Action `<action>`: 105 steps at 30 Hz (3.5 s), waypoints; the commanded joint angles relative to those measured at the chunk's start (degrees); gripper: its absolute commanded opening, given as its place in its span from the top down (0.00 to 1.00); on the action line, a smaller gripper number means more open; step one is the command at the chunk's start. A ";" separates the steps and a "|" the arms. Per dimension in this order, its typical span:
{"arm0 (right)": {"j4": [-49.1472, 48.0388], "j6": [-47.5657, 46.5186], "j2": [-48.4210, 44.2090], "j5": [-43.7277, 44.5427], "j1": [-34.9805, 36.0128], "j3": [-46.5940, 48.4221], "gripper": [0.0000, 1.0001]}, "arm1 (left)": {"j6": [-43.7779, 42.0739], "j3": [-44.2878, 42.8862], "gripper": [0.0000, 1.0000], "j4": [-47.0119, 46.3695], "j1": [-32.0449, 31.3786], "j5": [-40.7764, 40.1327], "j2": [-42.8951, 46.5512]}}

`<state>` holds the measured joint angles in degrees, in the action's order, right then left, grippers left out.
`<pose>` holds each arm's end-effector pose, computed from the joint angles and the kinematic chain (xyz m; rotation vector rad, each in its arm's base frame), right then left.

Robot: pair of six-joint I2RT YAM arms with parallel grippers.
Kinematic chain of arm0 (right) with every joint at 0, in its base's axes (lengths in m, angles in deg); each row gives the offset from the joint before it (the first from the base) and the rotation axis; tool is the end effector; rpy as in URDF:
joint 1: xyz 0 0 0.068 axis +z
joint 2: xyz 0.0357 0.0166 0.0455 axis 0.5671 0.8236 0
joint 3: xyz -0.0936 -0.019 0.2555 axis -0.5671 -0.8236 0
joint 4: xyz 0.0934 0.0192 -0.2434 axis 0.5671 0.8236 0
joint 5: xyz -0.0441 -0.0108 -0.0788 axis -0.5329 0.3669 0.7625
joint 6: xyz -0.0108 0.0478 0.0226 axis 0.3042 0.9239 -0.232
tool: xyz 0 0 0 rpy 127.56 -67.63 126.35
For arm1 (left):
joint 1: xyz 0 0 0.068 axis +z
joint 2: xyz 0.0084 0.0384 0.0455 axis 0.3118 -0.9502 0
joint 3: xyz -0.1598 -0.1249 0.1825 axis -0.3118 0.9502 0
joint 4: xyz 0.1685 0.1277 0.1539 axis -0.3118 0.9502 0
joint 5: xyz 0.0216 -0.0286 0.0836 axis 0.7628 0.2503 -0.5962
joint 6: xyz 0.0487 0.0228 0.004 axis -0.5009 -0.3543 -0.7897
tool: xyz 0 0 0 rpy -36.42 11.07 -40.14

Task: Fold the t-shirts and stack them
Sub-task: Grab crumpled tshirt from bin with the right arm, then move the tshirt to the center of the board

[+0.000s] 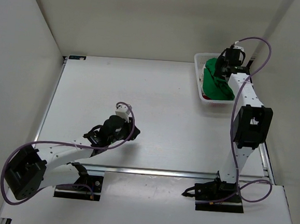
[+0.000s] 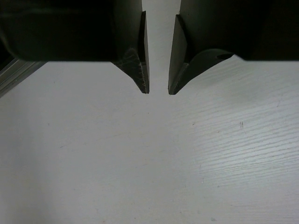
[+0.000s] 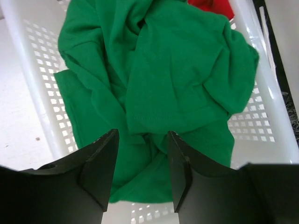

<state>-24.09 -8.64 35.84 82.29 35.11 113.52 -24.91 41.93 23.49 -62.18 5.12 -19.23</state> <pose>0.4535 -0.0038 0.3053 0.3396 2.1892 -0.1412 0.1639 -0.1539 0.1910 0.1502 2.1895 -0.6916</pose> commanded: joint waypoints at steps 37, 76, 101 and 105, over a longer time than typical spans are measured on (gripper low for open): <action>4.11 -5.18 10.71 3.49 1.46 12.48 0.58 | -0.14 -0.57 0.64 -4.37 -0.29 1.58 -4.89; -0.54 -3.23 -25.15 -17.34 22.09 24.59 1.00 | 1.97 -5.57 0.62 3.89 9.81 3.69 5.29; -32.12 16.44 -29.49 -37.38 8.59 -37.01 1.00 | 3.73 -0.21 0.51 12.58 23.53 1.77 12.69; -29.20 15.65 -21.83 -34.66 10.07 -32.10 1.00 | 3.20 -0.65 0.49 15.83 21.43 -2.97 11.98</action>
<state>-50.45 6.75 13.15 45.50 44.20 75.49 -21.22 41.75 36.51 -39.29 6.56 -7.32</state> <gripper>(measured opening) 0.020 0.501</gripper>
